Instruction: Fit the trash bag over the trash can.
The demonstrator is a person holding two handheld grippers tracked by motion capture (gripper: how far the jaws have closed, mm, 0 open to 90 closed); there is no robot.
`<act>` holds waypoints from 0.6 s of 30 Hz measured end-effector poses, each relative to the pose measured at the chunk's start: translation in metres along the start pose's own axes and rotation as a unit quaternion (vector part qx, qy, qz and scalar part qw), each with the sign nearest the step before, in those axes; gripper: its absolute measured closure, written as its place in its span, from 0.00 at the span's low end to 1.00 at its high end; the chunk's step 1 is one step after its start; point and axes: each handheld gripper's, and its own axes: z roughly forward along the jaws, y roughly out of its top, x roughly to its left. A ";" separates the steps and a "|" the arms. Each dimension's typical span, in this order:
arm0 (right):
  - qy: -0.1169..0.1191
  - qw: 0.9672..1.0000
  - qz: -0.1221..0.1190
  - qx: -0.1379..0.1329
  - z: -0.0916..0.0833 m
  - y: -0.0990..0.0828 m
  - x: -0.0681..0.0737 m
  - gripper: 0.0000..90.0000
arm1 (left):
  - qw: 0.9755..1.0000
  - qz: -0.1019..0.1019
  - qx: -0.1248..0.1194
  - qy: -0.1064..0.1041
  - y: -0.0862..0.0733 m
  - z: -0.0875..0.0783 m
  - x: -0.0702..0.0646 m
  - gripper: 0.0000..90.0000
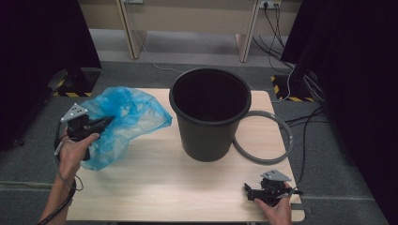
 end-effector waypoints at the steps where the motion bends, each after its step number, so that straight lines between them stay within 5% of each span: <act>1: 0.000 1.000 0.000 0.000 0.000 0.000 0.000 0.04 | 1.000 0.002 -0.005 -0.004 0.005 -0.003 -0.001 0.95; 11: 0.001 1.000 0.004 0.003 0.000 0.001 0.000 0.04 | 0.998 0.016 -0.051 -0.027 0.061 -0.029 -0.008 0.95; 18: 0.000 1.000 0.000 0.002 0.001 0.001 0.000 0.04 | 0.994 0.031 -0.070 -0.079 0.102 -0.020 -0.040 0.95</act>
